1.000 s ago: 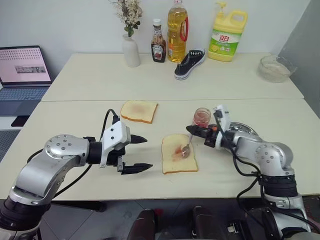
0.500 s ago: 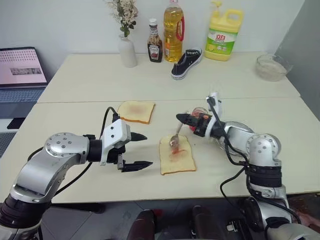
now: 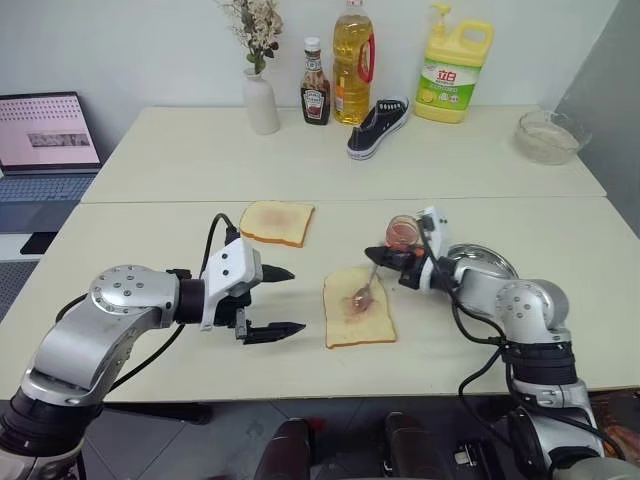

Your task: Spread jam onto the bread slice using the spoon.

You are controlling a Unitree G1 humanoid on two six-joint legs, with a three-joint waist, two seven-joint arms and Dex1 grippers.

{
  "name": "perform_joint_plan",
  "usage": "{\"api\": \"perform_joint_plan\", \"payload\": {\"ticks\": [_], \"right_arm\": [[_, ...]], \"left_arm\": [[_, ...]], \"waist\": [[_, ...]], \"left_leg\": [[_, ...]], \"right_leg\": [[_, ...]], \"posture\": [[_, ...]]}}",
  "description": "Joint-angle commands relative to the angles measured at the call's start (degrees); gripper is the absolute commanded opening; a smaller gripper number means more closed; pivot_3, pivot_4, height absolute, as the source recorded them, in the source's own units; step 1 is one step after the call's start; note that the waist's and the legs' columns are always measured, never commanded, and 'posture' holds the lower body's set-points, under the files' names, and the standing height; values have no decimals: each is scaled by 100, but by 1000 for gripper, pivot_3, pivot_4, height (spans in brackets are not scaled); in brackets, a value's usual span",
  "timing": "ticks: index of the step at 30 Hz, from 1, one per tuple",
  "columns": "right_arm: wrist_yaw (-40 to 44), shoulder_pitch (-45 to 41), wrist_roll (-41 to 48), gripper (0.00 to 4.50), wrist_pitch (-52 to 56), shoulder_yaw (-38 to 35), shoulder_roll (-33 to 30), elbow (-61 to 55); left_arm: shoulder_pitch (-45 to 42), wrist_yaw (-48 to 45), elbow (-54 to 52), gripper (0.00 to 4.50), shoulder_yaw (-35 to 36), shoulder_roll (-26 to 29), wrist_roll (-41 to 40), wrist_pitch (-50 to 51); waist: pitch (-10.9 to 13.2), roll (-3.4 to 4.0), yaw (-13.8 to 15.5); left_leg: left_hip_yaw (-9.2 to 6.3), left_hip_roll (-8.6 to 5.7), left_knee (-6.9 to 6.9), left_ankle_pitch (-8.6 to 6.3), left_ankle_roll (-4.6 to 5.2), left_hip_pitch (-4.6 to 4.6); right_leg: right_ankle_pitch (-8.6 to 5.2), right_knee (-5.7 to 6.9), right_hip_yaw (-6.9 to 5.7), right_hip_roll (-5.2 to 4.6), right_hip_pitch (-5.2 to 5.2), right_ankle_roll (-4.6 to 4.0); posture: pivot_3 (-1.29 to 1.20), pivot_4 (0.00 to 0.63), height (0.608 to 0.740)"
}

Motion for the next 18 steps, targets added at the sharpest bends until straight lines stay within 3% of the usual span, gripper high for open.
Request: {"api": "perform_joint_plan", "payload": {"ticks": [1,5,11,15,18], "right_arm": [[-218,-91,-21,19,-22,-341,-64,-129],[-368,-113,312,19,242,-707,-123,-401],[-1161,-254,2108,19,915,-1908,111,-833],[-1789,-74,2838,19,923,-2357,-128,-903],[-2060,254,2811,19,728,-2624,-536,-980]], "left_arm": [[-127,-23,-6,4500,-16,-22,28,-146],[-190,-67,47,4500,-76,-33,32,-188],[-556,-245,185,4500,-396,-234,67,-295],[-848,-352,359,4500,-642,-423,137,-395],[-1123,-472,576,4500,-922,-668,245,-576]], "waist": [[0,0,-13],[1,1,-27],[1,1,-18],[1,1,-20],[1,1,-9]], "left_leg": [[0,1,0,0,0,1],[1,2,-1,0,0,1],[0,4,0,0,0,-2],[2,3,0,0,0,-1],[3,0,0,0,1,-2]], "right_leg": [[0,0,0,1,0,0],[0,3,0,4,-3,-1],[0,3,0,3,-3,0],[0,2,1,3,-1,0],[0,1,-1,4,-1,0]], "posture": [[0,150,740],[0,150,740],[0,150,740],[0,150,740],[0,150,740]]}}
